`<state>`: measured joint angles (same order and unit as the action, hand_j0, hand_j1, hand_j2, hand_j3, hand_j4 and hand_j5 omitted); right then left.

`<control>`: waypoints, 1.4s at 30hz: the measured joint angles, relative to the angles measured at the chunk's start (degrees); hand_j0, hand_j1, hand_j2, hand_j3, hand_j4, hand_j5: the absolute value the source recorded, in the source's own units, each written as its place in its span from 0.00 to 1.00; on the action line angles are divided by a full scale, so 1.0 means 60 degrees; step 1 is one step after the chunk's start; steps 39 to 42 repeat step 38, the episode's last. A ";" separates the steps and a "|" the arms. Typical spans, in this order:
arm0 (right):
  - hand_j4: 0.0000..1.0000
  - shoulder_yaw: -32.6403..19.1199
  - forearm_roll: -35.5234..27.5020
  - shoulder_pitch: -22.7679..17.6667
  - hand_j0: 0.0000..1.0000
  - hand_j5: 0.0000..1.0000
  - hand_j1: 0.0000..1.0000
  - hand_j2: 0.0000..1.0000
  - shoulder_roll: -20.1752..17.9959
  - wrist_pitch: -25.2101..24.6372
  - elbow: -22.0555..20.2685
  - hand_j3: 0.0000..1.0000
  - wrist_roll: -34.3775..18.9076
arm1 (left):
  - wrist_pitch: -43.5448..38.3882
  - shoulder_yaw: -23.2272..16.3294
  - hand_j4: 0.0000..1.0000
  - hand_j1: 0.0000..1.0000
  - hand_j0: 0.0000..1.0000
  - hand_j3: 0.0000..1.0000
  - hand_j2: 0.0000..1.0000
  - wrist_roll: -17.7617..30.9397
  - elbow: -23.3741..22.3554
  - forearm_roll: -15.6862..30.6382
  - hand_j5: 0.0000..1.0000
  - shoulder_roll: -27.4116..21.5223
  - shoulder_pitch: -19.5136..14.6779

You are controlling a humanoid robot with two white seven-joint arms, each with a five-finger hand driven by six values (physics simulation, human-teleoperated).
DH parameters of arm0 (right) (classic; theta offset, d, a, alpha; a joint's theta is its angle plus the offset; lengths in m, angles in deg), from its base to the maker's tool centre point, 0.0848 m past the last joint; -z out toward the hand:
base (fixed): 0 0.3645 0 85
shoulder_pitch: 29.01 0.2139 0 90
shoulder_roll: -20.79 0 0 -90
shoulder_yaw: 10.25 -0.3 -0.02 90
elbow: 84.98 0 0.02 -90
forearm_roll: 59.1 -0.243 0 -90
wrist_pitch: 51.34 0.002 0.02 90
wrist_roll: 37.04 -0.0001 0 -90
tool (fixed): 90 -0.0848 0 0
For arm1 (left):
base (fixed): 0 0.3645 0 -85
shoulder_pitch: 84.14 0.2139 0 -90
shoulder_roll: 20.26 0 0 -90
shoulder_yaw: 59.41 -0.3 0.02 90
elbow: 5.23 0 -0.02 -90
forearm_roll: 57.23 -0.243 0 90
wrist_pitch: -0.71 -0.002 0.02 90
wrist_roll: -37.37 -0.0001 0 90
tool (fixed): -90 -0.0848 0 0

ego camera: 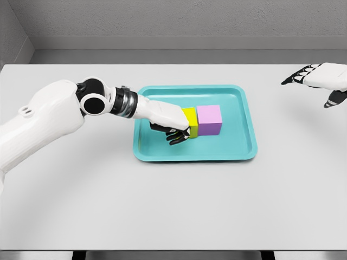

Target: Push two cubes

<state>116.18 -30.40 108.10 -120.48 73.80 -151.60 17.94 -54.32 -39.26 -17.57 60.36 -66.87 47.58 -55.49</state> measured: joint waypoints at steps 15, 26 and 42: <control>1.00 0.0030 0.0000 0.0000 1.00 1.00 1.00 1.00 0.0000 0.0000 0.0000 1.00 0.0000 | 0.0026 0.0418 0.07 0.07 0.07 0.07 0.07 -0.0008 0.0559 0.0597 0.07 -0.1013 -0.0278; 1.00 0.0086 -0.0001 -0.0015 1.00 1.00 1.00 1.00 0.0000 0.0000 0.0000 1.00 0.0000 | 0.0028 0.3423 1.00 1.00 1.00 1.00 1.00 -0.0007 -0.2793 0.1645 1.00 -0.2387 0.0059; 1.00 0.0088 0.0000 -0.0088 1.00 1.00 1.00 1.00 -0.0102 -0.0001 0.0000 1.00 0.0000 | 0.0032 0.3591 1.00 1.00 1.00 1.00 1.00 -0.0006 -0.3197 0.1665 1.00 -0.2132 0.0703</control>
